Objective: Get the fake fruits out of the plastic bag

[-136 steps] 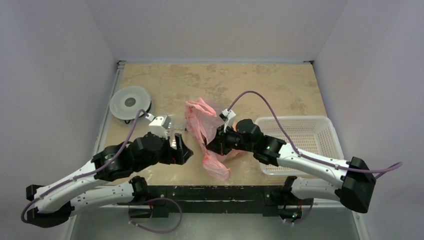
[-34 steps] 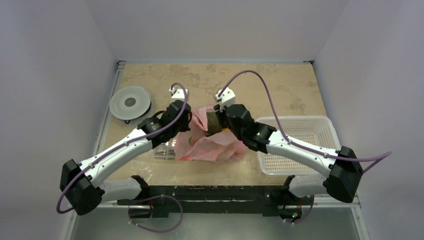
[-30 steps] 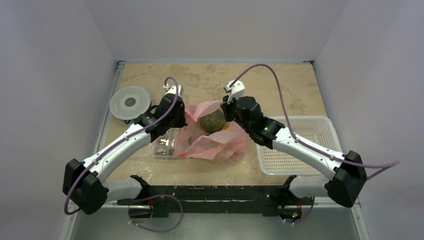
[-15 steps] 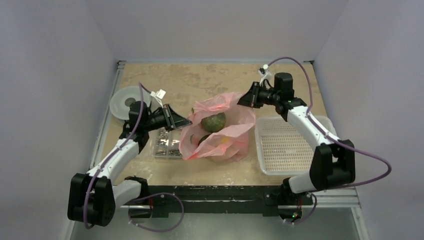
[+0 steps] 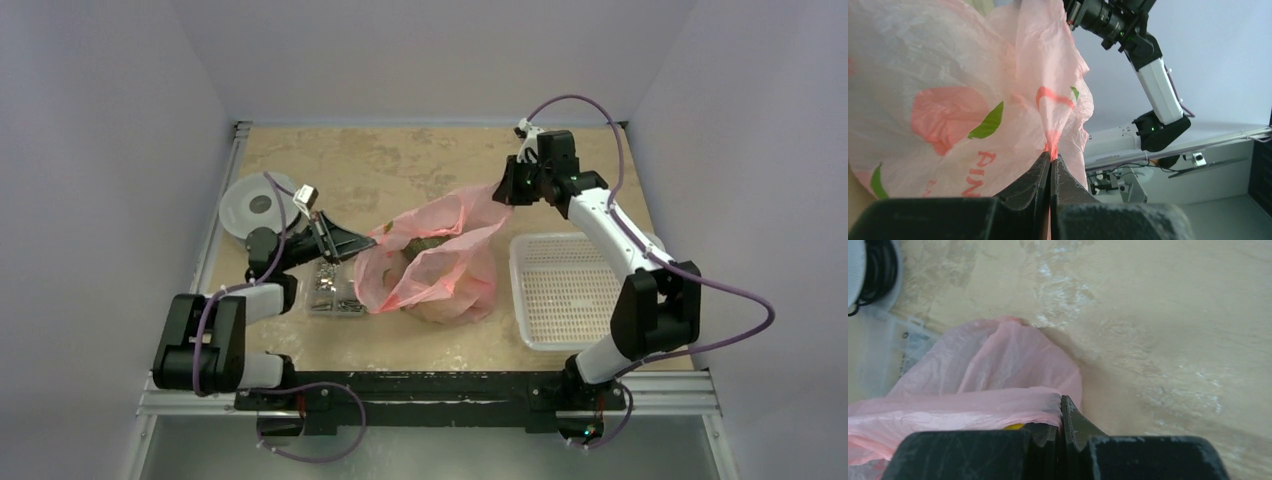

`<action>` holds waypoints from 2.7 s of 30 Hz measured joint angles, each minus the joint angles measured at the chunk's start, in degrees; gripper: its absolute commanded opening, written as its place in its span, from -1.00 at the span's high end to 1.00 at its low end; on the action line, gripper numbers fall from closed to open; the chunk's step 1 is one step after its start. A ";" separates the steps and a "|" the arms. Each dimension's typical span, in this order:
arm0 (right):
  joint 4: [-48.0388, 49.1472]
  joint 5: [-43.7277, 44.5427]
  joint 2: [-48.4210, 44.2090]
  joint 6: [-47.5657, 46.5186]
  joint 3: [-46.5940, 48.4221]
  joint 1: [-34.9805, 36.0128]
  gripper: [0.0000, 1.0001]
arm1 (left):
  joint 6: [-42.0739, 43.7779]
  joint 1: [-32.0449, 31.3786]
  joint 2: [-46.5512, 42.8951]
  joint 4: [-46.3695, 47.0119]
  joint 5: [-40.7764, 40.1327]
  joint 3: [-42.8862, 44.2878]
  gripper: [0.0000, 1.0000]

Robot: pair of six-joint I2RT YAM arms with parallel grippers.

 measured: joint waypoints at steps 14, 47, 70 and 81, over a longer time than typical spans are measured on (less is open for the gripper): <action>-3.56 7.93 -0.76 -1.62 1.73 3.04 0.08 | 38.77 6.69 -21.86 -68.76 -7.58 14.88 0.41; -8.76 18.34 -24.76 40.28 -16.90 19.69 -0.98 | 88.19 -33.11 8.35 -113.79 -72.19 62.29 -0.49; -13.49 43.08 -12.92 48.65 -31.95 54.55 0.19 | 82.68 -28.55 8.31 -110.25 -61.99 56.19 1.00; -20.22 46.29 -18.12 40.50 -25.64 54.62 -0.65 | 84.19 -28.50 8.04 -112.13 -61.70 57.16 -0.02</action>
